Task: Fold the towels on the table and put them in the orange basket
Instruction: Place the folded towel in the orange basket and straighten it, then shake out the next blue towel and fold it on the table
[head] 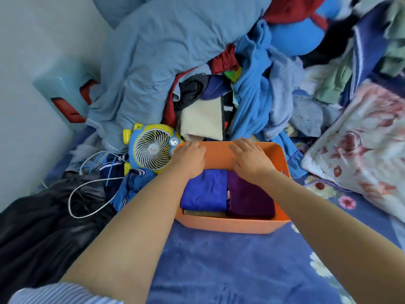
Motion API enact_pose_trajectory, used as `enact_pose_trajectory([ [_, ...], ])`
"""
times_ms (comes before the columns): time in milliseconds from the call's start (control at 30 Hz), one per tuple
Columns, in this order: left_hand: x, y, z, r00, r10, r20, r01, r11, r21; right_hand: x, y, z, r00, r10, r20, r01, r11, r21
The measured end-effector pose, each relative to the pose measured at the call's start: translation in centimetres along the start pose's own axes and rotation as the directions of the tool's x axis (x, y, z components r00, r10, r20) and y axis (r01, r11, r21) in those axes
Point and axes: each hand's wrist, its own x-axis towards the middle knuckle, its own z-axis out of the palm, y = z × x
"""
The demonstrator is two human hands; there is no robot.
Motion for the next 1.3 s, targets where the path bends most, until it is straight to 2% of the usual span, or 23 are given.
enact_pose_trajectory([
  [100, -4.3, 2.3, -5.3, 0.999, -0.014, -0.044, 0.013, 0.999, -0.038, -4.8, -1.7, -5.1, 0.995, -0.045, -0.091, 0.041, 0.998, -0.038],
  [233, -9.1, 5.2, -11.5, 0.996, 0.056, -0.075, -0.056, 0.998, 0.003, -11.1, -3.2, -10.9, 0.981, -0.044, -0.189, 0.025, 0.995, -0.102],
  [467, -17.3, 13.1, -19.7, 0.937, 0.274, -0.217, -0.258, 0.961, 0.097, -25.0, -6.1, -18.8, 0.925, 0.131, -0.357, -0.206, 0.961, -0.183],
  [633, -24.9, 19.7, -21.8, 0.837, 0.475, -0.273, -0.444, 0.880, 0.167, -37.6, -9.8, -20.8, 0.797, 0.300, -0.524, -0.444, 0.880, -0.171],
  [767, -32.6, 26.7, -22.2, 0.699, 0.654, -0.288, -0.604, 0.756, 0.251, -50.2, -12.7, -20.6, 0.654, 0.472, -0.591, -0.659, 0.739, -0.138],
  [833, -37.1, 30.9, -22.2, 0.599, 0.746, -0.291, -0.699, 0.664, 0.266, -56.9, -13.8, -20.0, 0.549, 0.555, -0.625, -0.759, 0.644, -0.095],
  [867, -40.3, 33.8, -22.3, 0.522, 0.797, -0.304, -0.755, 0.597, 0.270, -61.4, -14.7, -19.6, 0.482, 0.600, -0.639, -0.817, 0.572, -0.079],
  [933, -45.3, 37.9, -22.5, 0.409, 0.858, -0.311, -0.815, 0.496, 0.298, -67.9, -15.8, -18.9, 0.382, 0.673, -0.634, -0.887, 0.459, -0.046],
  [1000, -51.0, 42.2, -22.3, 0.291, 0.909, -0.297, -0.864, 0.383, 0.326, -74.8, -17.4, -18.0, 0.244, 0.743, -0.623, -0.949, 0.316, 0.006],
  [1033, -54.7, 44.6, -22.2, 0.228, 0.934, -0.277, -0.885, 0.317, 0.341, -78.9, -18.5, -17.5, 0.158, 0.770, -0.618, -0.970, 0.237, 0.048],
  [1100, -60.2, 48.5, -21.9, 0.121, 0.957, -0.265, -0.908, 0.214, 0.359, -85.4, -20.4, -16.7, 0.043, 0.788, -0.614, -0.986, 0.134, 0.104],
  [1133, -62.0, 49.9, -21.7, 0.085, 0.961, -0.263, -0.915, 0.180, 0.362, -87.5, -21.0, -16.3, 0.009, 0.791, -0.611, -0.988, 0.102, 0.118],
  [1233, -72.3, 56.6, -20.7, -0.074, 0.968, -0.238, -0.929, 0.020, 0.369, -99.0, -24.7, -14.7, -0.167, 0.797, -0.580, -0.983, -0.091, 0.158],
  [1300, -77.6, 60.1, -20.0, -0.140, 0.963, -0.230, -0.934, -0.052, 0.353, -105.2, -26.4, -13.9, -0.235, 0.797, -0.556, -0.971, -0.166, 0.173],
])
